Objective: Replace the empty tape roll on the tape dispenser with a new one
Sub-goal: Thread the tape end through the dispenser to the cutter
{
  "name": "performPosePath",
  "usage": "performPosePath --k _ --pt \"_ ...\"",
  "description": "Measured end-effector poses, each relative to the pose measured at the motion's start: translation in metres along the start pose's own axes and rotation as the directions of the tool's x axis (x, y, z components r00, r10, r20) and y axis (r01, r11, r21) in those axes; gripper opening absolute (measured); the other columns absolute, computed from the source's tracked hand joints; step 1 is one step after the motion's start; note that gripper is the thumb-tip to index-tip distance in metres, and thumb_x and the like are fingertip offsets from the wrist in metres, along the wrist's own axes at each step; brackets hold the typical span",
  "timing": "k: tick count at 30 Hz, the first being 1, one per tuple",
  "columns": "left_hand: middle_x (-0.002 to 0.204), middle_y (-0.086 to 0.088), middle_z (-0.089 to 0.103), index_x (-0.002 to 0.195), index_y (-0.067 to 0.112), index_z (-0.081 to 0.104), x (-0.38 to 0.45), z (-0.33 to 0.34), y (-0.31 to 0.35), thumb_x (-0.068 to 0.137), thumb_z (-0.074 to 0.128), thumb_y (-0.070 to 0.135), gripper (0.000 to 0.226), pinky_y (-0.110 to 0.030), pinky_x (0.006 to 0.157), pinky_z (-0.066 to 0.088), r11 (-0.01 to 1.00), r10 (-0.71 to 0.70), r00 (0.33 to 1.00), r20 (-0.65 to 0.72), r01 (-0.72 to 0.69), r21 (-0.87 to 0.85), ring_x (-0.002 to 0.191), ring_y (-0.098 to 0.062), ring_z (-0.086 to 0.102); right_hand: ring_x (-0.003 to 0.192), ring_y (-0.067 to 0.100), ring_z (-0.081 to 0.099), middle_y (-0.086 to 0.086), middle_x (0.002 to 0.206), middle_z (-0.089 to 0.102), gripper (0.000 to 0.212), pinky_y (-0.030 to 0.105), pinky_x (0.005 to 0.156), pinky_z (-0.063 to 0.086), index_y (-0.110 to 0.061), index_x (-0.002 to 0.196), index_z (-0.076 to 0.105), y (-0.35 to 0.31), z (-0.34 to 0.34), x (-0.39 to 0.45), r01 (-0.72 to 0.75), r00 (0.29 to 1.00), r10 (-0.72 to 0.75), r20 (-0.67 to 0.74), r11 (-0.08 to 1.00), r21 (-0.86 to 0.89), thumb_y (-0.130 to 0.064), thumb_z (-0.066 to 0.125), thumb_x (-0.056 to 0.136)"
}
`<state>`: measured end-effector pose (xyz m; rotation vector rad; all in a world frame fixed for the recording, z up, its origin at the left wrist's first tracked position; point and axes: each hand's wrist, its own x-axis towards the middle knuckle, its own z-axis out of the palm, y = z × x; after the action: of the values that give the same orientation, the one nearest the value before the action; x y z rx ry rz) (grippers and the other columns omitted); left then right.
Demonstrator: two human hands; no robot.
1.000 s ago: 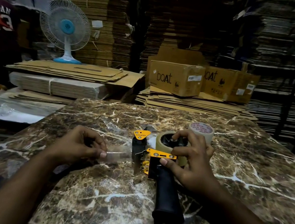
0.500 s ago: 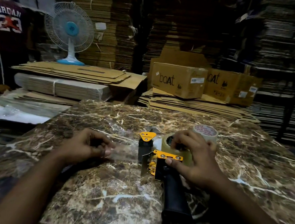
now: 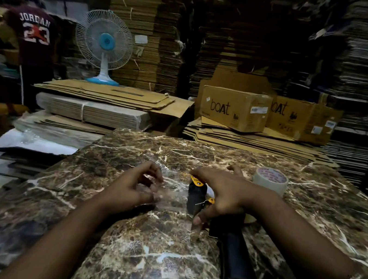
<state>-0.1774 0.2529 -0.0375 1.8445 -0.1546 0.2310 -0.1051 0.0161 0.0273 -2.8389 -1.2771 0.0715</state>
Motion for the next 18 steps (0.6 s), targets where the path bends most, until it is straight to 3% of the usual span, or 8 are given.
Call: performPosePath --k 3,6,8,10,12,15,18 --pt "0.114 -0.008 0.068 0.089 0.009 0.060 0.002 0.000 -0.002 0.078 0.056 -0.022 0.033 -0.034 0.054 0.050 0.999 0.021 0.999 0.036 -0.019 -0.039 0.090 -0.031 0.066 0.147 0.018 0.033 -0.008 0.159 0.037 0.110 0.065 0.117 -0.001 -0.028 0.154 0.026 0.001 0.001 0.002 -0.012 1.000 0.013 -0.016 1.000 0.029 -0.069 0.078 0.067" --pt "0.102 -0.020 0.070 0.072 -0.001 0.068 0.005 0.002 -0.005 0.077 0.043 -0.027 0.036 -0.032 0.055 0.038 0.999 -0.020 0.998 0.063 0.023 -0.042 0.070 -0.032 0.058 0.141 0.019 0.042 -0.009 0.152 0.046 0.106 0.067 0.116 0.003 -0.029 0.148 0.034 0.003 -0.001 0.005 -0.022 0.999 0.023 -0.024 0.999 0.037 -0.070 0.080 0.062" --pt "0.097 -0.030 0.068 0.068 -0.002 0.071 0.006 -0.001 -0.006 0.079 0.044 -0.026 0.038 -0.034 0.053 0.037 0.999 -0.030 0.998 0.061 0.032 -0.032 0.065 -0.033 0.055 0.138 0.019 0.045 -0.010 0.148 0.050 0.104 0.067 0.116 0.005 -0.030 0.145 0.037 0.004 0.000 0.007 -0.027 0.999 0.029 -0.029 0.998 0.050 -0.070 0.081 0.060" --pt "0.095 -0.026 0.072 0.074 -0.002 0.074 0.009 -0.008 -0.007 0.081 0.050 -0.023 0.033 -0.046 0.064 0.052 1.000 -0.007 0.998 0.065 0.007 -0.007 0.077 -0.040 0.066 0.138 0.020 0.045 -0.010 0.147 0.050 0.106 0.068 0.116 0.005 -0.031 0.144 0.037 0.005 0.001 0.007 -0.032 0.999 0.035 -0.028 0.996 0.084 -0.070 0.082 0.057" --pt "0.094 -0.018 0.076 0.080 -0.003 0.075 0.010 -0.013 -0.008 0.081 0.055 -0.021 0.027 -0.045 0.080 0.054 1.000 -0.002 0.997 0.080 0.003 -0.013 0.093 -0.030 0.071 0.138 0.020 0.045 -0.010 0.148 0.049 0.106 0.067 0.116 0.005 -0.031 0.144 0.037 0.005 0.002 0.007 -0.038 0.999 0.041 -0.029 0.995 0.096 -0.070 0.083 0.056" --pt "0.095 -0.017 0.076 0.081 0.002 0.078 0.009 -0.015 -0.005 0.077 0.066 -0.013 0.020 -0.035 0.078 0.055 1.000 0.005 0.992 0.125 -0.004 -0.005 0.095 -0.027 0.071 0.139 0.019 0.043 -0.010 0.150 0.048 0.105 0.066 0.117 0.002 -0.031 0.144 0.037 0.004 0.002 0.006 -0.047 0.998 0.050 -0.031 0.994 0.101 -0.069 0.083 0.057" --pt "0.097 -0.022 0.074 0.084 -0.002 0.077 0.006 -0.017 -0.007 0.072 0.072 0.001 0.013 -0.043 0.086 0.055 0.998 0.000 0.992 0.125 0.009 -0.069 0.098 -0.035 0.070 0.140 0.019 0.043 -0.010 0.150 0.048 0.104 0.066 0.117 0.000 -0.031 0.144 0.036 0.003 0.002 0.006 -0.049 0.998 0.053 -0.029 0.993 0.107 -0.068 0.083 0.059"
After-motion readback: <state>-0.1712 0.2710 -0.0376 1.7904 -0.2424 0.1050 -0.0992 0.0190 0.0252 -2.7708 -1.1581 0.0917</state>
